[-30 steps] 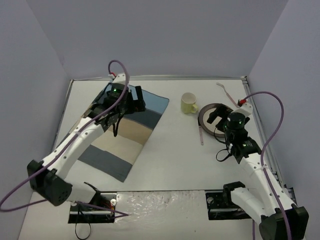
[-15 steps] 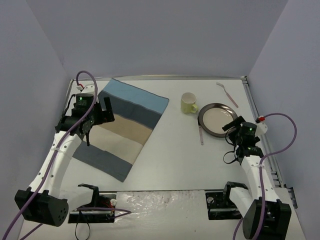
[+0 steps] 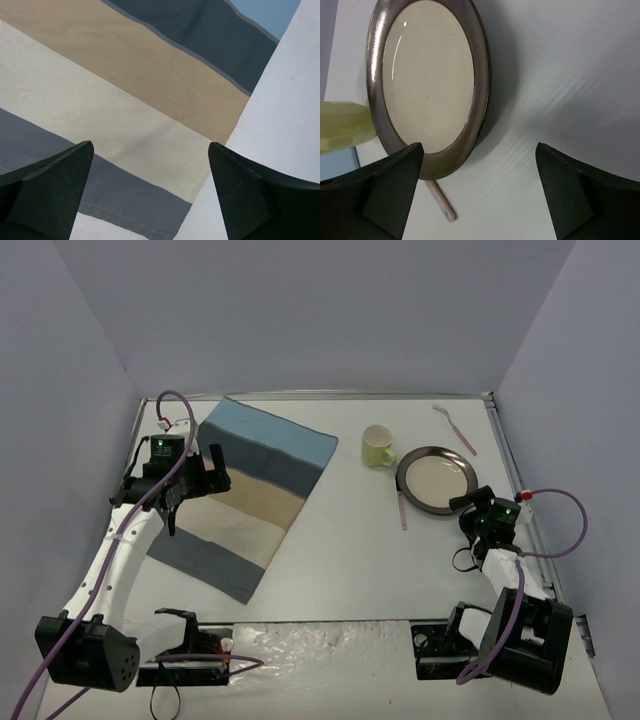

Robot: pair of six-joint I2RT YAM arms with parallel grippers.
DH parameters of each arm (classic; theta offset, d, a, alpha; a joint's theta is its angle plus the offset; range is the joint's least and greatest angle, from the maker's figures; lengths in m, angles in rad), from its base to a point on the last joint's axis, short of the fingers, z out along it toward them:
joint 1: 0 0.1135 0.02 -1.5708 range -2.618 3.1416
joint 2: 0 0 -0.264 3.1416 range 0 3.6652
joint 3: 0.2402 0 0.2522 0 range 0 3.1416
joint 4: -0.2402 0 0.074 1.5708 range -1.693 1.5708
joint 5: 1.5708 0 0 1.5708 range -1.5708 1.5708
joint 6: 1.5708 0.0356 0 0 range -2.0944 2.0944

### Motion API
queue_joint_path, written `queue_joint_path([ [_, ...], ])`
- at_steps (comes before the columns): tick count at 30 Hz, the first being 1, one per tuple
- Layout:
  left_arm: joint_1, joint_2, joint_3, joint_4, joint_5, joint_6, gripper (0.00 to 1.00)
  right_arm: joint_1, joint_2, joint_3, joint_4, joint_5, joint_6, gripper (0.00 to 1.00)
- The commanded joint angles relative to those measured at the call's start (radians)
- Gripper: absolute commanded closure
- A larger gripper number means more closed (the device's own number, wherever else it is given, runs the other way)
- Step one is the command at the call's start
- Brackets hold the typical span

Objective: Set the dinner table for one person

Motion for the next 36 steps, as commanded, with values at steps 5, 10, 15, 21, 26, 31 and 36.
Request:
queue_joint_path([
  [5, 0.033, -0.022, 0.008, 0.057, 0.047, 0.001, 0.03, -0.031, 0.154, -0.033, 0.313, -0.111, 0.026, 0.11],
  [10, 0.049, -0.020, 0.004, 0.063, 0.059, -0.005, 0.03, -0.036, 0.253, -0.043, 0.413, -0.128, 0.050, 0.14],
  [15, 0.060, -0.021, 0.003, 0.063, 0.058, -0.007, 0.03, -0.037, 0.338, -0.050, 0.493, -0.142, 0.093, 0.20],
  [21, 0.067, -0.025, 0.002, 0.064, 0.056, -0.007, 0.03, -0.037, 0.412, -0.051, 0.540, -0.135, 0.106, 0.24],
  [26, 0.068, -0.026, -0.001, 0.066, 0.056, -0.007, 0.03, -0.037, 0.474, -0.047, 0.574, -0.138, 0.109, 0.29],
  [31, 0.069, -0.028, -0.004, 0.067, 0.053, -0.007, 0.03, -0.037, 0.546, -0.043, 0.623, -0.147, 0.119, 0.35],
  [36, 0.070, -0.026, -0.006, 0.067, 0.050, -0.007, 0.03, -0.037, 0.590, -0.033, 0.645, -0.151, 0.128, 0.42],
])
